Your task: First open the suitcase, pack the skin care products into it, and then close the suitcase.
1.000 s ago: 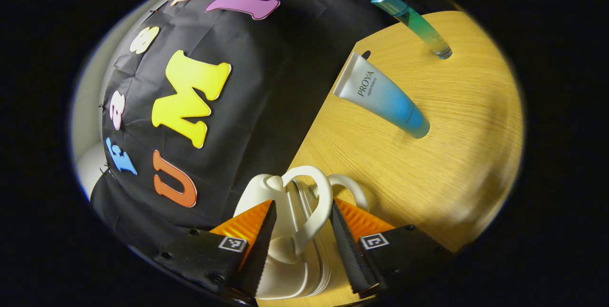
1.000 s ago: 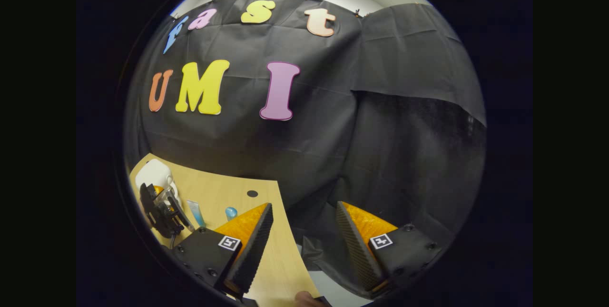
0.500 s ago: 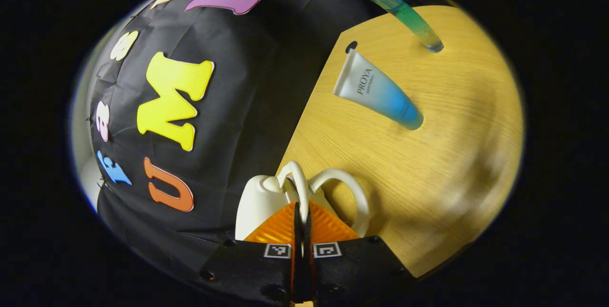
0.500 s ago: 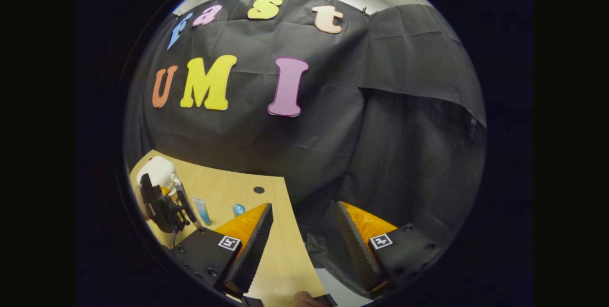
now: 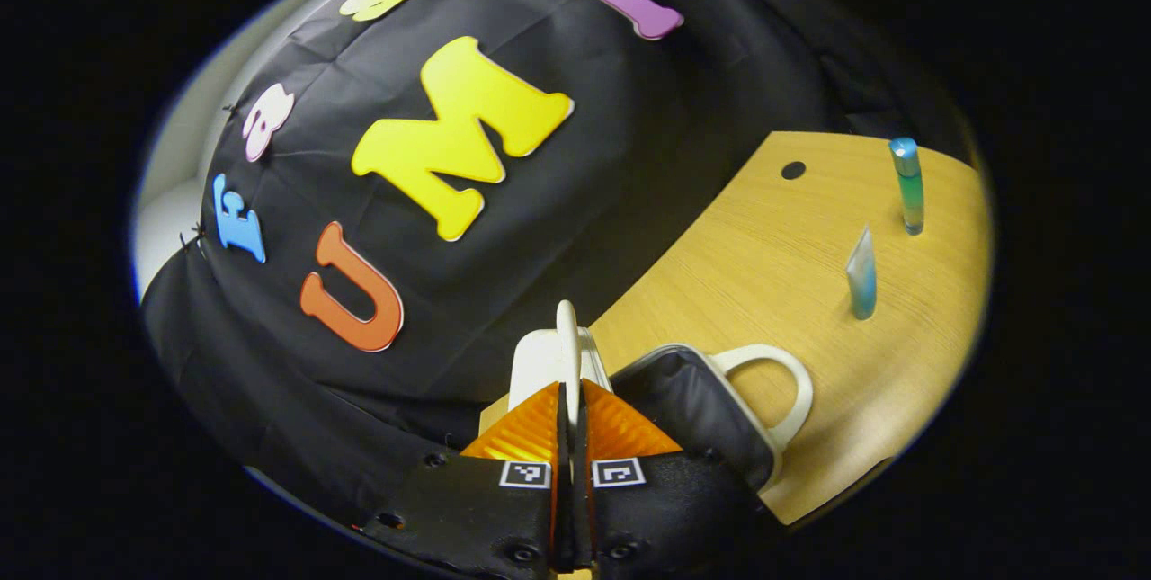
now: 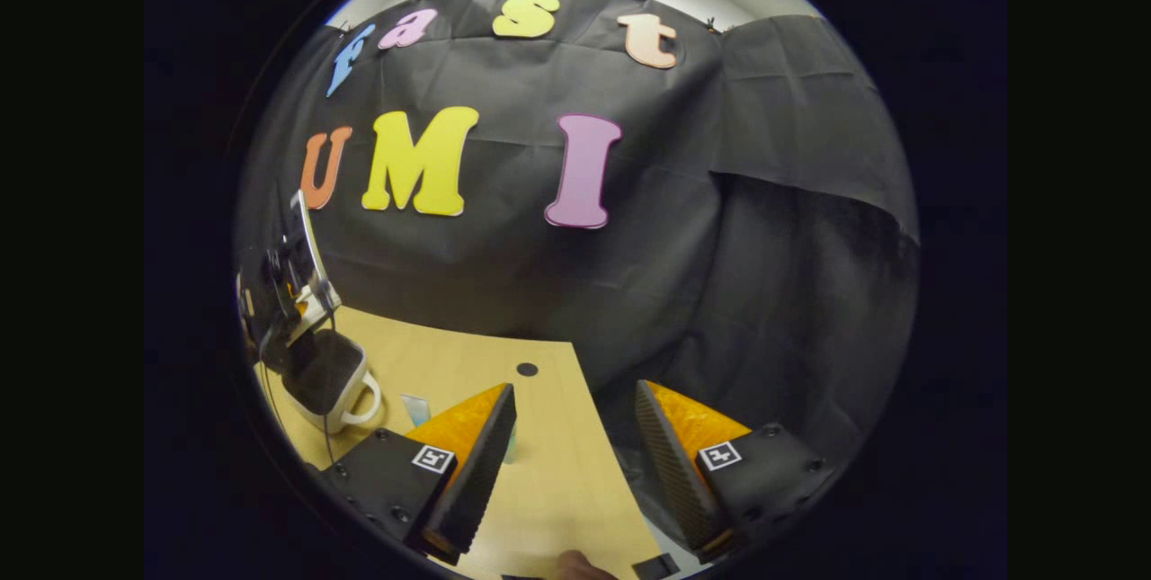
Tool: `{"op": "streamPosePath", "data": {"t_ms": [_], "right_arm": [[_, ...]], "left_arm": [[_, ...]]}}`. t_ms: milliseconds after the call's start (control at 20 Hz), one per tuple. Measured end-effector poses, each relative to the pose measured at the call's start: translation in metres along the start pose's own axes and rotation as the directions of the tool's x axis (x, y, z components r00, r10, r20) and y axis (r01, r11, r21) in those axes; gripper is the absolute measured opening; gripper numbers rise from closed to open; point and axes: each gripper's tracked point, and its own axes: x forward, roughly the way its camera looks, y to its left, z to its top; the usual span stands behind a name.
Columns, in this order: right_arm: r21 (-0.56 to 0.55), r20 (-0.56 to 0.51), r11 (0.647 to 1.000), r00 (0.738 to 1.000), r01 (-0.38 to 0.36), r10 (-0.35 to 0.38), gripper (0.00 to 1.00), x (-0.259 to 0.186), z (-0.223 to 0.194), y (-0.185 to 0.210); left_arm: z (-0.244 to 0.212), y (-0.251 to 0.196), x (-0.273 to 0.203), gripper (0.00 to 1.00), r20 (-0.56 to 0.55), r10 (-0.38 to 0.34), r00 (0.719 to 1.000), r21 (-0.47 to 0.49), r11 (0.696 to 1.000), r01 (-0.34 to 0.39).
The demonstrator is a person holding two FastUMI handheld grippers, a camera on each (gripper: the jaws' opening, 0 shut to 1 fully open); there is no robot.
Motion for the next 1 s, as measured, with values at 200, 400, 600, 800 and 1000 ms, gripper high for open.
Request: {"op": "streamPosePath", "data": {"t_ms": [200, 400, 600, 800, 1000], "right_arm": [[-0.009, -0.003, 0.999, 0.999, -0.039, 0.039, 0.8, 0.002, 0.006, 0.052], [0.007, -0.026, 0.998, 0.998, -0.063, 0.064, 0.8, 0.0, 0.006, 0.098], [0.021, -0.047, 0.999, 0.998, -0.039, 0.04, 0.8, -0.004, -0.001, 0.116], [0.002, -0.101, 1.0, 0.995, -0.009, 0.009, 0.8, -0.007, -0.02, 0.118], [-0.003, -0.144, 0.999, 0.989, 0.032, -0.032, 0.8, -0.008, -0.033, 0.106]], "left_arm": [[-0.027, 0.074, 0.001, 0.03, -0.009, 0.01, 1.0, -0.161, 0.987, -0.011], [-0.075, 0.134, 0.018, 0.03, -0.051, 0.015, 0.999, -0.22, 0.975, -0.026], [-0.136, 0.171, 0.032, 0.03, -0.109, 0.018, 0.994, -0.198, 0.979, -0.04], [-0.208, 0.191, 0.067, 0.03, -0.201, -0.001, 0.98, -0.191, 0.981, -0.038], [-0.268, 0.184, 0.091, 0.03, -0.287, -0.077, 0.955, -0.263, 0.965, -0.001]]}}
